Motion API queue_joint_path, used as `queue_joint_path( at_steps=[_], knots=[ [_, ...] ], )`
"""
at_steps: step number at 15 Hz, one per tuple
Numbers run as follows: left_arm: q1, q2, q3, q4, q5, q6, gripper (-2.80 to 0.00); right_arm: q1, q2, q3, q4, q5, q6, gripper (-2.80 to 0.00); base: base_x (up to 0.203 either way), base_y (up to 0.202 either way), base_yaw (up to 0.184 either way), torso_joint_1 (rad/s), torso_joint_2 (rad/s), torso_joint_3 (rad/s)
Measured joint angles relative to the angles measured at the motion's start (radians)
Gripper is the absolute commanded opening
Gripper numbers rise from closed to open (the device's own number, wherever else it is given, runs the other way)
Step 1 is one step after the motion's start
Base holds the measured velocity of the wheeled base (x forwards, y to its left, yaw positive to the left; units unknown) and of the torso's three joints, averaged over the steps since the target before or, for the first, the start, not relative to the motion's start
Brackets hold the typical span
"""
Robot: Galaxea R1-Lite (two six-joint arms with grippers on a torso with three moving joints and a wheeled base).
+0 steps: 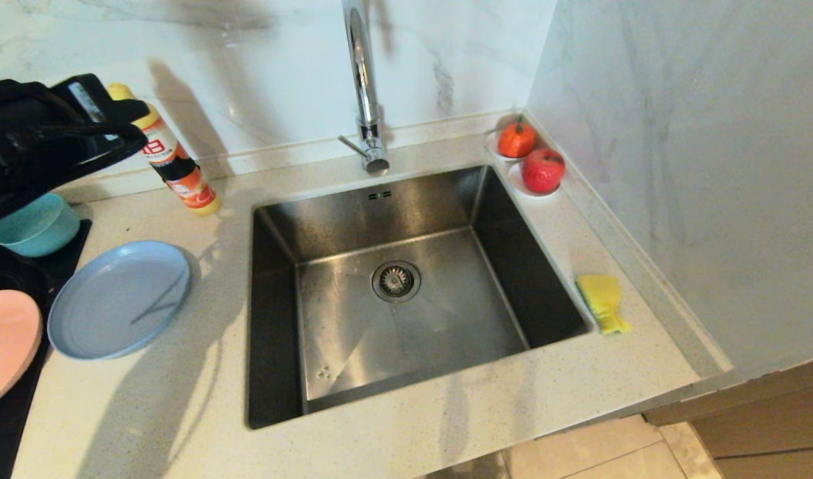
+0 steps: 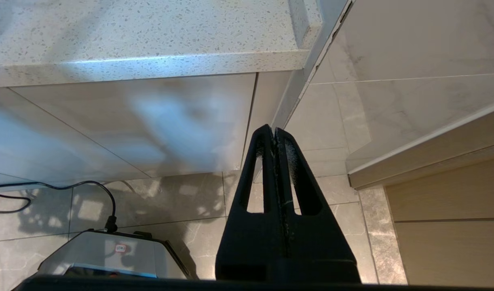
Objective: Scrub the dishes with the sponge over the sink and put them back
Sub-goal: Place the plate on the plate
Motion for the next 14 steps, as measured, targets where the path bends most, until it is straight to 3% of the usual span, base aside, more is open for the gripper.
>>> queue_joint_path(
  at_steps=[3,6,11,14],
  knots=[
    [0.000,-0.151,0.006,0.115,0.156,0.040,-2.80,0.000,0.000,0.000,0.000,0.000,0.000,-2.80,0.000,0.000,0.000,0.000,0.00,0.000],
    [0.032,-0.243,0.004,0.228,0.359,0.051,-2.80,0.000,0.000,0.000,0.000,0.000,0.000,-2.80,0.000,0.000,0.000,0.000,0.00,0.000],
    [0.264,-0.302,0.079,0.232,0.451,0.051,-2.80,0.000,0.000,0.000,0.000,0.000,0.000,-2.80,0.000,0.000,0.000,0.000,0.00,0.000],
    [0.337,-0.337,0.170,0.235,0.618,0.049,-2.80,0.000,0.000,0.000,0.000,0.000,0.000,-2.80,0.000,0.000,0.000,0.000,0.00,0.000]
  ],
)
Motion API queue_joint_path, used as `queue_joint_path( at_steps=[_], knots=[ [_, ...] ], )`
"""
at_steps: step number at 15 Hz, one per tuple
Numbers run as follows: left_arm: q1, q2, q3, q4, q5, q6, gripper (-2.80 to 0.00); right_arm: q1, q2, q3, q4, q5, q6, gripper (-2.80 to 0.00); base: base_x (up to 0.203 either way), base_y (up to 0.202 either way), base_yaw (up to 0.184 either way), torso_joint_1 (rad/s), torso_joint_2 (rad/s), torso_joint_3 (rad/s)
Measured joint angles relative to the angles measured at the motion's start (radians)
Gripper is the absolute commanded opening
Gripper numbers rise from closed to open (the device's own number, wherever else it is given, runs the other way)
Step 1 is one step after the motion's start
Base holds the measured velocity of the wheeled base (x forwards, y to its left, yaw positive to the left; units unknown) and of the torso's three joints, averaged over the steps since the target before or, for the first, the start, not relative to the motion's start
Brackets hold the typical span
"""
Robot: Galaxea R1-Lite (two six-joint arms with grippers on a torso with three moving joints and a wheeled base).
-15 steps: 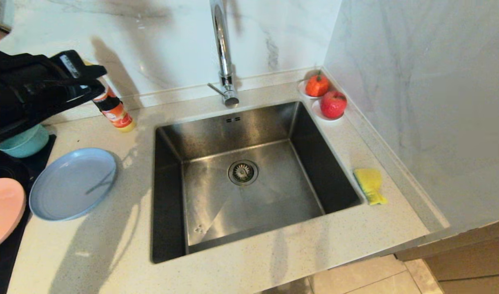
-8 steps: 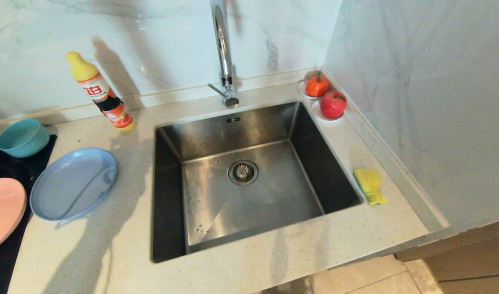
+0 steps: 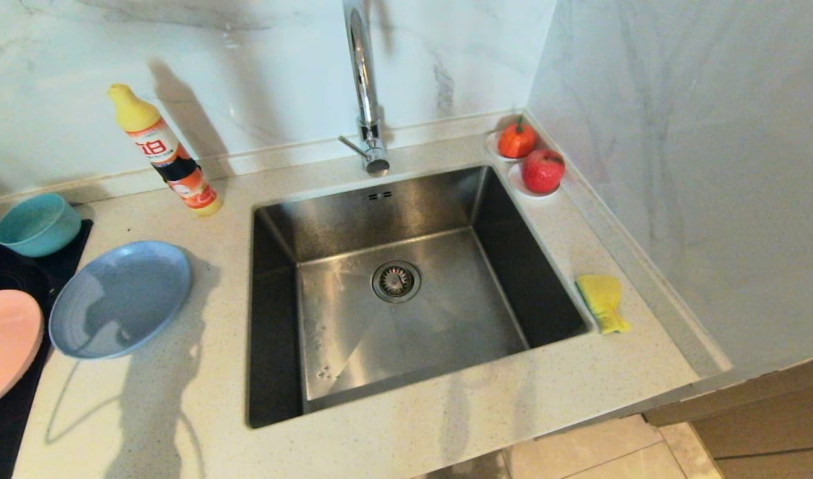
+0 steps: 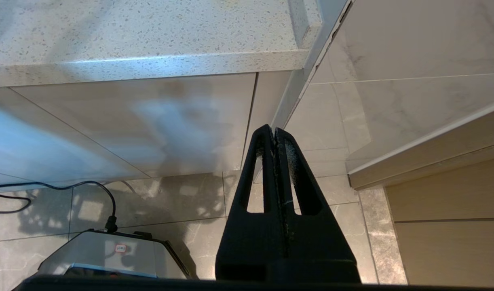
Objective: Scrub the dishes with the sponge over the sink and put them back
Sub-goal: Place the plate on the plate
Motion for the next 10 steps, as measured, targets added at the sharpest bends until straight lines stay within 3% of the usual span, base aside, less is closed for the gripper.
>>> queue_joint_path(
  at_steps=[2,3,7,10],
  knots=[
    [0.011,-0.005,0.068,0.003,0.122,0.009,-2.80,0.000,0.000,0.000,0.000,0.000,0.000,-2.80,0.000,0.000,0.000,0.000,0.00,0.000],
    [0.015,-0.001,0.086,0.005,0.140,0.028,-2.80,0.000,0.000,0.000,0.000,0.000,0.000,-2.80,0.000,0.000,0.000,0.025,0.01,0.002],
    [0.023,0.066,0.096,0.002,0.140,0.055,-2.80,0.000,0.000,0.000,0.000,-0.001,0.000,-2.80,0.000,0.000,0.000,0.000,0.00,0.000],
    [0.052,0.206,0.035,0.008,0.118,0.058,-2.80,0.000,0.000,0.000,0.000,0.000,0.000,-2.80,0.000,0.000,0.000,0.000,0.00,0.000]
  ],
)
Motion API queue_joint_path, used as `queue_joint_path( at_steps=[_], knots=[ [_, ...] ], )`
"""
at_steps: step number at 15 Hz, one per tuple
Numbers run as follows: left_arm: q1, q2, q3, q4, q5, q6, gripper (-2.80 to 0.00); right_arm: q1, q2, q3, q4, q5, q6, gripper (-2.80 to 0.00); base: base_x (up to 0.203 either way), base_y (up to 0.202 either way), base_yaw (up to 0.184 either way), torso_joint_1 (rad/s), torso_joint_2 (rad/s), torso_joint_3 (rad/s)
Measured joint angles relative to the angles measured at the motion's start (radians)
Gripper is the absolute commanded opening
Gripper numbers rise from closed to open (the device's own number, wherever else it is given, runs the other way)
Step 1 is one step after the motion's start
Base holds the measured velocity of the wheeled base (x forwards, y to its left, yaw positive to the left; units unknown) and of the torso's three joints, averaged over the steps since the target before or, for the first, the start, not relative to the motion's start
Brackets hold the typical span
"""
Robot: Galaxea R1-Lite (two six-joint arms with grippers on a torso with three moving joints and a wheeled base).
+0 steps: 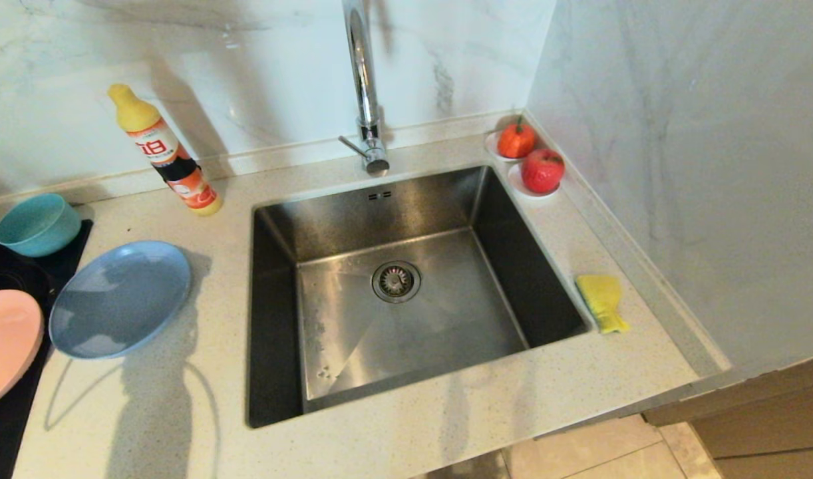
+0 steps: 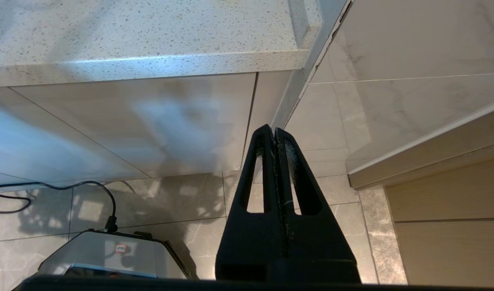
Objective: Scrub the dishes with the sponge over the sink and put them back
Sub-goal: Place the plate on the plate
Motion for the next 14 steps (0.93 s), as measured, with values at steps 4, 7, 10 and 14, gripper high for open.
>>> queue_joint_path(
  at_steps=[4,7,10,14],
  knots=[
    [0.094,0.204,-0.272,0.148,-0.088,-0.007,-2.80,0.000,0.000,0.000,0.000,0.000,0.000,-2.80,0.000,0.000,0.000,0.000,0.00,0.000],
    [0.187,0.313,-0.467,0.341,-0.194,-0.043,-2.80,0.000,0.000,0.000,0.000,0.000,0.000,-2.80,0.000,0.000,0.000,0.000,0.00,0.000],
    [0.309,0.383,-0.565,0.523,-0.358,-0.100,-2.80,0.000,0.000,0.000,0.000,0.000,0.000,-2.80,0.000,0.000,0.000,0.000,0.00,0.000],
    [0.478,0.428,-0.657,0.725,-0.607,-0.151,-2.80,0.000,0.000,0.000,0.000,0.000,0.000,-2.80,0.000,0.000,0.000,0.000,0.00,0.000]
  ],
)
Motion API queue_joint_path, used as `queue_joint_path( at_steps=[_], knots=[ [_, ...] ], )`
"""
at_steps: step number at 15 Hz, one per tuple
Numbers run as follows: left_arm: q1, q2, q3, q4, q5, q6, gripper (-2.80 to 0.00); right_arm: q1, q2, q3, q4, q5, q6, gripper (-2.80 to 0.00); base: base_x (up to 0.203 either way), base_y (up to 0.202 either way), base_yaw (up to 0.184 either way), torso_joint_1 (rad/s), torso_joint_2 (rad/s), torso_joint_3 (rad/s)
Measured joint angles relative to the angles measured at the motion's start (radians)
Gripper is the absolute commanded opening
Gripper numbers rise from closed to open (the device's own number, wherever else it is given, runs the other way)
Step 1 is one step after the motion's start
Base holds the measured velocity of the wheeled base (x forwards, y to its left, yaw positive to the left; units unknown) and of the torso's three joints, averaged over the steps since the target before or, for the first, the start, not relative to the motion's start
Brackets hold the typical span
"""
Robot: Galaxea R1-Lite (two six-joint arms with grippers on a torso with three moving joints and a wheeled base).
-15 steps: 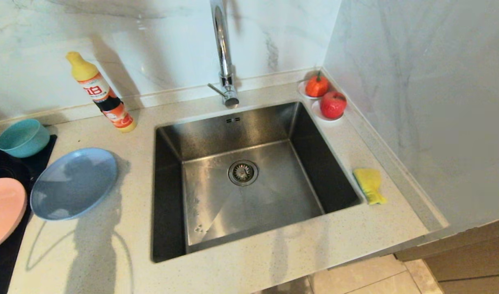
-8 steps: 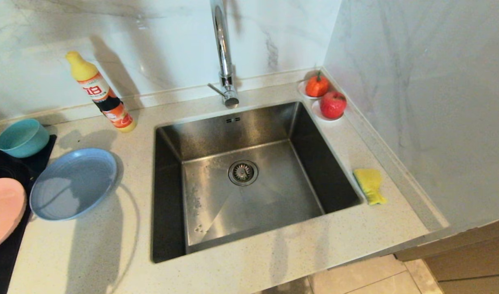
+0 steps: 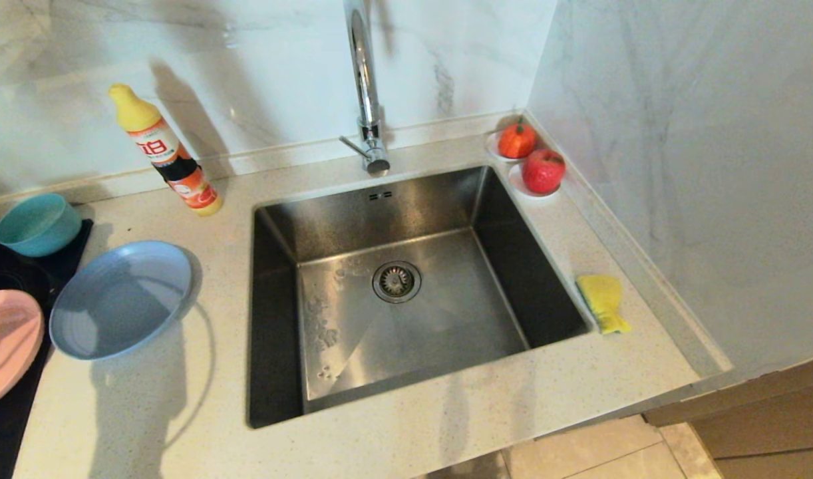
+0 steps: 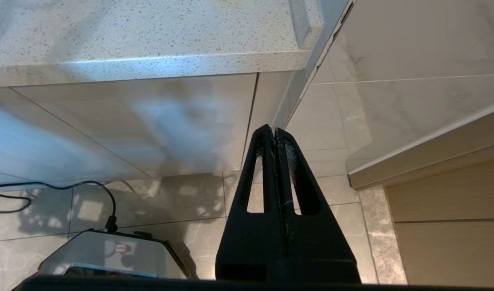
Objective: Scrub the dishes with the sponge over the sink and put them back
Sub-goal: Place the plate on the plate
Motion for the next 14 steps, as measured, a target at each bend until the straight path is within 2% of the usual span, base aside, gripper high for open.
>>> queue_joint_path(
  at_steps=[5,8,11,14],
  knots=[
    [0.141,0.014,-0.008,0.043,-0.119,0.001,-2.80,0.000,0.000,0.000,0.000,0.000,0.000,-2.80,0.000,0.000,0.000,0.000,0.00,0.000],
    [0.195,0.028,0.007,0.043,-0.136,0.003,-2.80,0.000,0.000,0.000,0.000,0.000,0.000,-2.80,0.000,0.000,0.000,0.000,0.00,0.000],
    [0.261,0.037,0.043,0.043,-0.193,0.009,-2.80,0.000,0.000,0.000,0.000,0.000,0.000,-2.80,0.000,0.000,0.000,0.000,0.00,0.000],
    [0.328,0.054,0.069,0.040,-0.215,0.014,-2.80,0.000,0.000,0.000,0.000,0.000,0.000,-2.80,0.000,0.000,0.000,0.000,0.00,0.000]
  ],
)
